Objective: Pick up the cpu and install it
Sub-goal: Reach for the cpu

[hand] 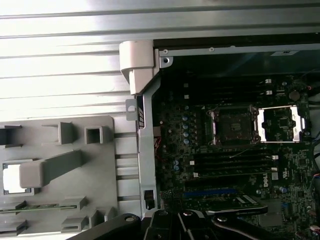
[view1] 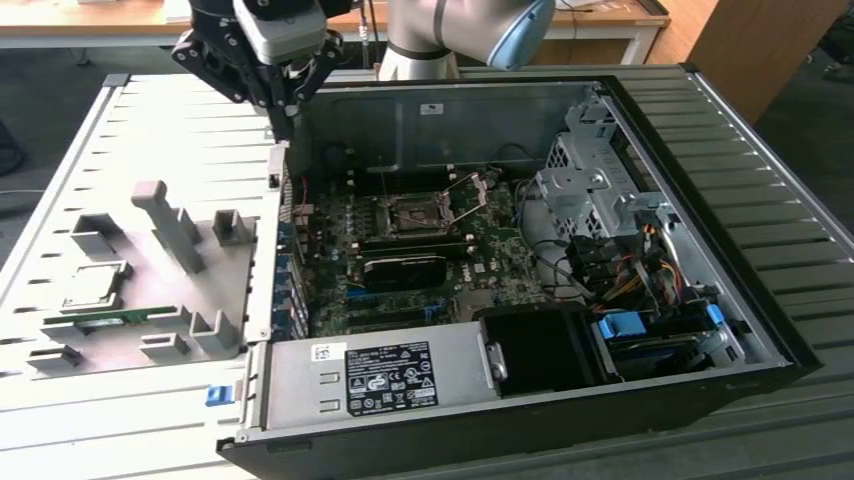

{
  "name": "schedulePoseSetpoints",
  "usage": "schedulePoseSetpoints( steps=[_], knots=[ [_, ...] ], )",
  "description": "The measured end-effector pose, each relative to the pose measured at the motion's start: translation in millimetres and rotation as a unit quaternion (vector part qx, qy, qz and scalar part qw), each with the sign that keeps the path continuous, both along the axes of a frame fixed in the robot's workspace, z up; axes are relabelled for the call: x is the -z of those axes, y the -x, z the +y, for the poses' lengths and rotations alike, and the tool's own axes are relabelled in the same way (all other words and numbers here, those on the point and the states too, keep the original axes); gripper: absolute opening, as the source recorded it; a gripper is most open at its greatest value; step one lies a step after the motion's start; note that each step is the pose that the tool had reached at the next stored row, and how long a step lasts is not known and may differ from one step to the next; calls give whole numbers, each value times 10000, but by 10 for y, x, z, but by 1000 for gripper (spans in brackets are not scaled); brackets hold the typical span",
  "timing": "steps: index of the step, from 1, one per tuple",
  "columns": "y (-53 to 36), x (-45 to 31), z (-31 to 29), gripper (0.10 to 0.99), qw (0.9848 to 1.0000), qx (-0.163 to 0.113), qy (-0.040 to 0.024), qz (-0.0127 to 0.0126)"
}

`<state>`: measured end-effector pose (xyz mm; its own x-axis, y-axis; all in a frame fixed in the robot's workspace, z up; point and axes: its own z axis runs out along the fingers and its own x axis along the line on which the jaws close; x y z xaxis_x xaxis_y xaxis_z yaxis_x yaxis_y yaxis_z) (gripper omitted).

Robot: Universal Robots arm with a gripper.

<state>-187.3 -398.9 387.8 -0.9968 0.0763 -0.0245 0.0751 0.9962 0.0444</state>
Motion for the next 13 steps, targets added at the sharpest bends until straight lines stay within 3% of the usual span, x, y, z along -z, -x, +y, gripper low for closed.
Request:
schedulePoseSetpoints(
  steps=[13],
  knots=[
    [40,7,0,106,10000,0,0,0]
  ],
)
